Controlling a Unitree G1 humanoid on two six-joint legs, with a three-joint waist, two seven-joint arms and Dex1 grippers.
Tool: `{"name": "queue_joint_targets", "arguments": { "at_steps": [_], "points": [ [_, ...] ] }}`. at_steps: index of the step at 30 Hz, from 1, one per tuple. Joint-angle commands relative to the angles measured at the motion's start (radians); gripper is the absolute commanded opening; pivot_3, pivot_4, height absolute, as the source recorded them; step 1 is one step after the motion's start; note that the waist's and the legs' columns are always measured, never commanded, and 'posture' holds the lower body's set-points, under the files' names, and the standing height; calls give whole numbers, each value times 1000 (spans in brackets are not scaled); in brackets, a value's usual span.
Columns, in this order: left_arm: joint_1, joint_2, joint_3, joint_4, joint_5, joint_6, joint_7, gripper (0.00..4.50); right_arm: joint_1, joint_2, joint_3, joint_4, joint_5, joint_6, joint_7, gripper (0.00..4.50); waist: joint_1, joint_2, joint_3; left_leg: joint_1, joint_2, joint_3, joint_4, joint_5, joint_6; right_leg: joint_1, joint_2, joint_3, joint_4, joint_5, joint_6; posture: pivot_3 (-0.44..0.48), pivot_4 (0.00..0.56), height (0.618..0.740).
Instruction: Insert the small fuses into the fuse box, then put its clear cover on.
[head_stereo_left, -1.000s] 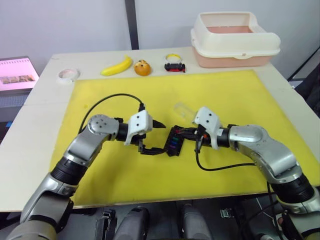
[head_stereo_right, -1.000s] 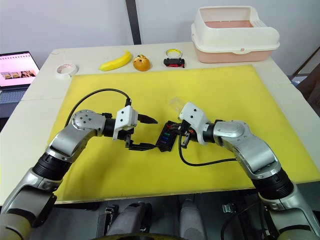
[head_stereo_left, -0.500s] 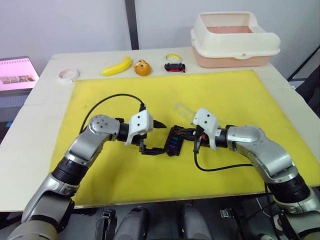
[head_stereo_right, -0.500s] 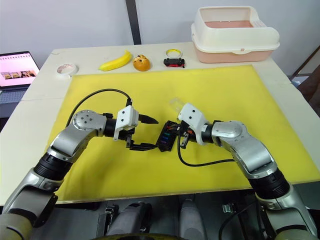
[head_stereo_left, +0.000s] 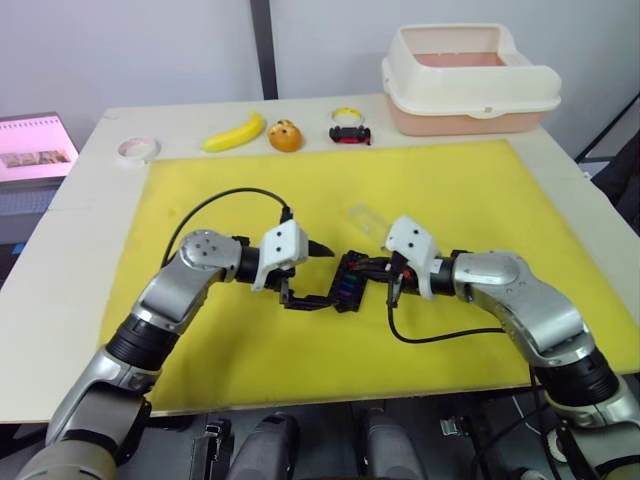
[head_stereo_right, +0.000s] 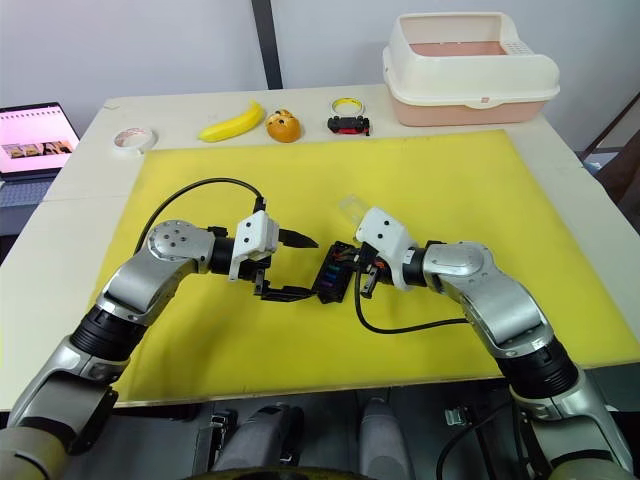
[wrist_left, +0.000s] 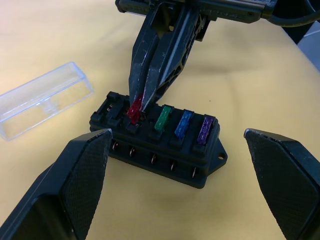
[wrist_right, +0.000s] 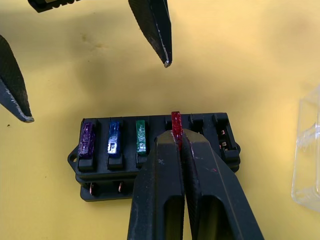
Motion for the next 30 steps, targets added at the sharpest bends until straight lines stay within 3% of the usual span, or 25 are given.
{"name": "queue_joint_targets", "arguments": {
  "at_steps": [1, 16, 17, 19, 22, 30],
  "points": [
    [-21, -3, 35, -24, -1, -3, 2, 4460, -8, 1, 1, -9, -17, -25, 11, 0, 0, 0, 0, 0, 0, 0, 0, 0, 0, 0, 0, 0, 0, 0, 0, 0, 150, 740],
    [-25, -12, 37, -18, 3, -4, 6, 4460, -24, 3, -2, 3, -28, -10, 36, 0, 0, 0, 0, 0, 0, 0, 1, 0, 0, 0, 0, 0, 1, 0, 0, 0, 150, 740],
    [-23, -12, 37, -19, 3, -3, 7, 4500, -26, 4, -7, -3, -24, -4, 35, 712, 0, 0, 0, 0, 0, 0, 1, 0, 0, 0, 0, 0, 1, 0, 0, 0, 150, 740],
    [-19, -10, 39, -22, 3, -2, 7, 4500, -32, 0, -18, -21, -16, 9, 35, 1432, 0, 0, 0, 0, 0, 0, 1, 0, 0, 0, 0, 0, 1, 0, 0, 0, 150, 740],
    [-16, -6, 42, -23, 0, 3, 9, 4500, -47, -8, -46, -57, 4, 40, 36, 2966, 0, 0, 0, 0, 0, 0, 1, 0, 0, 0, 0, 0, 1, 0, 0, 0, 150, 740],
    [-9, -3, 49, -21, 1, 0, -3, 4500, -64, -11, -139, -143, 96, 142, 22, 2966, 1, 0, 0, 0, 0, 0, 1, 0, 0, 0, 0, 0, 1, 0, 0, 0, 150, 740]
  ]
}}
